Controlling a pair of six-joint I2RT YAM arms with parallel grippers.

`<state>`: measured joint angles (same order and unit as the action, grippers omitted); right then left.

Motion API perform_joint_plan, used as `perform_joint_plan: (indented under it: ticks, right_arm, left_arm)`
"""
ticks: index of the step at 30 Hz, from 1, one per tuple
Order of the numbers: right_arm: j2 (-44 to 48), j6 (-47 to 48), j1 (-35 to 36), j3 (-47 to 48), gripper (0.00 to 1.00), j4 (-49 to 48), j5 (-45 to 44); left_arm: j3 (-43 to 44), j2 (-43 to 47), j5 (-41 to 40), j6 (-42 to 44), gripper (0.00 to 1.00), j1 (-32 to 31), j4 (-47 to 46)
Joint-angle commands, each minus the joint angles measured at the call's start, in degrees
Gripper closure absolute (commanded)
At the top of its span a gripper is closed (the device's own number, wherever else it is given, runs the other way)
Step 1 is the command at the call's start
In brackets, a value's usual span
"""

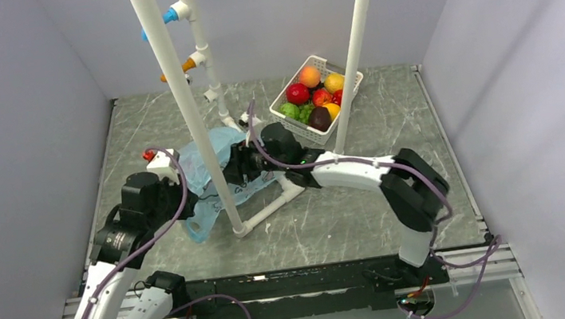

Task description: Take the fake fruits out of the plastic bag

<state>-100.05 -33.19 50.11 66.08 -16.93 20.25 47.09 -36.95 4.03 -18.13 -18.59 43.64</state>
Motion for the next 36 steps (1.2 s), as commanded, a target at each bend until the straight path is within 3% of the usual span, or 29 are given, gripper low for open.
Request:
perform_joint_plan:
  ticks: [1,17,24,31,36]
  right_arm:
    - [-6.7,1.5,0.8,6.3,0.43,-5.6,-2.1]
    - [-22.2,2.4,2.3,13.6,0.4,-18.5,-6.7]
    - [-19.2,2.5,0.8,10.8,0.39,-16.5,-12.7]
    - [-11.4,3.5,-2.5,5.5,0.38,-12.2,-14.1]
    - [-5.2,4.5,-2.3,0.8,0.38,-11.1,-13.8]
  left_arm:
    - [0.9,-1.4,-3.8,-0.2,1.0,-0.2,2.1]
    - [-2.5,3.2,-3.3,0.3,1.0,-0.2,-3.0]
    - [1.3,-5.4,7.0,-2.4,1.0,-0.2,-10.8]
    - [14.8,-19.4,18.8,-5.1,1.0,-1.0,-10.9]
    - [15.7,-15.2,18.9,-6.6,1.0,-3.7,-9.9]
